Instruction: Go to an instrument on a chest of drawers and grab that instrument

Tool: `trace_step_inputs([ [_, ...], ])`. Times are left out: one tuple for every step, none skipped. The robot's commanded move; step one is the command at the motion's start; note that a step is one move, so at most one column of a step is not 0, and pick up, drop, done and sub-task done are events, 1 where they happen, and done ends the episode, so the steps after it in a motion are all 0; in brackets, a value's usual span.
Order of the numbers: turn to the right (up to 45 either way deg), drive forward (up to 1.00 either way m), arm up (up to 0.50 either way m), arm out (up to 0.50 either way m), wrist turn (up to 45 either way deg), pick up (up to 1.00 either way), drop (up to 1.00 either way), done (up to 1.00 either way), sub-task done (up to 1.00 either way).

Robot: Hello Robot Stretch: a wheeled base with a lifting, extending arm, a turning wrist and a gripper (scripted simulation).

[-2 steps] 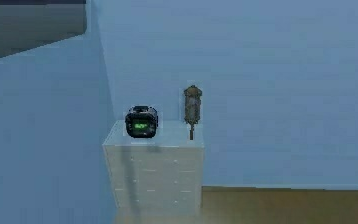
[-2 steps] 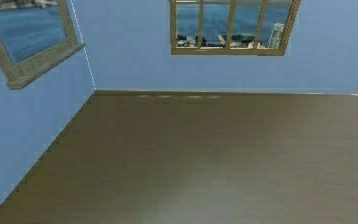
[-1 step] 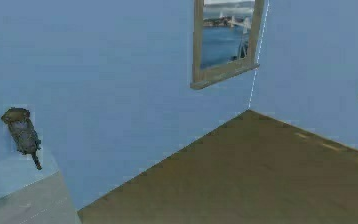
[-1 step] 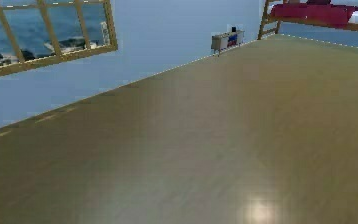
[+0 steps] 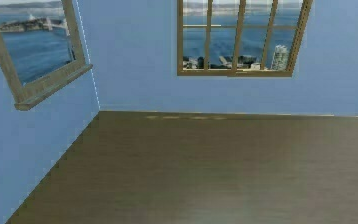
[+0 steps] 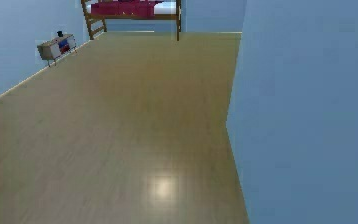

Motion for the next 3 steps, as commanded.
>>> trace_step_inputs([
  [0.0, 0.05, 0.0, 0.0, 0.0, 0.0, 0.0, 0.0, 0.0],
  [-45.0, 0.0, 0.0, 0.0, 0.0, 0.0, 0.0, 0.0, 0.0],
  [-36.0, 0.0, 0.0, 0.0, 0.0, 0.0, 0.0, 0.0, 0.0],
])
